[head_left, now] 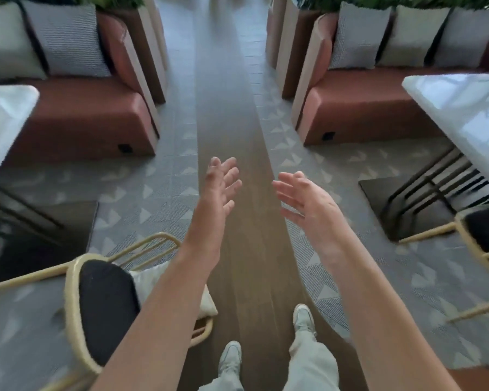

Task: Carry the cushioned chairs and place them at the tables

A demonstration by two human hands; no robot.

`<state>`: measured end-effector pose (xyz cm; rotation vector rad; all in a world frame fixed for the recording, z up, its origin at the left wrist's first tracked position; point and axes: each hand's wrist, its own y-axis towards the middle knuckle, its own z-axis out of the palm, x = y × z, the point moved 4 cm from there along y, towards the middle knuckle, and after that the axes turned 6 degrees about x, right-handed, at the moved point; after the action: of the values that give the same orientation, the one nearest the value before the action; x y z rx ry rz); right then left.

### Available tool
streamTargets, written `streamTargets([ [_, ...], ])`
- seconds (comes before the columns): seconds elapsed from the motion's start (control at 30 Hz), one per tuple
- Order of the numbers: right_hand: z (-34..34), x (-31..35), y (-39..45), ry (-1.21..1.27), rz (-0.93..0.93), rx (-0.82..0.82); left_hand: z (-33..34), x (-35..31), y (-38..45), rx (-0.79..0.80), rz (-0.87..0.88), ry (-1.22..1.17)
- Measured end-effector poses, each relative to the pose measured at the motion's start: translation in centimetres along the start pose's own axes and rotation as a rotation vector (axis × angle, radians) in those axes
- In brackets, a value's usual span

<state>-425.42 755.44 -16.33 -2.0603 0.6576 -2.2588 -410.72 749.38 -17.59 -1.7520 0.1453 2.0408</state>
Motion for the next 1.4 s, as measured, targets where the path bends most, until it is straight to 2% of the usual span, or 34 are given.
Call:
streamTargets([
  [0.17,1.4,0.9,4.9,-0.012,0.009,0.239,-1.3,-0.8,1.8,-0.215,0.035,-0.003],
  [0.3,0.0,3.1,8.4,-0.031,0.000,0.397,1.4,-1.6,3.7,-0.333,0.061,-0.013],
  [0.57,-1.7,5.6,13.2,-0.049,0.004,0.613,4.2,-1.8,4.6,-0.600,0.096,0.011],
  [0.77,-0.9,5.5,13.9,-0.075,0.041,0.783,4.4,-1.5,2.5,-0.769,0.126,-0.013],
  [1.03,4.2,3.7,11.1,-0.187,0.065,1.067,2.8,0.3,-3.6,-1.018,0.131,-0.089],
  [1.27,6.4,2.1,9.8,-0.278,0.072,1.131,0.7,2.1,-6.0,-1.128,0.129,-0.155],
  [1.4,6.5,2.2,11.0,-0.331,0.058,1.102,-0.3,2.4,-4.4,-1.106,0.136,-0.174],
])
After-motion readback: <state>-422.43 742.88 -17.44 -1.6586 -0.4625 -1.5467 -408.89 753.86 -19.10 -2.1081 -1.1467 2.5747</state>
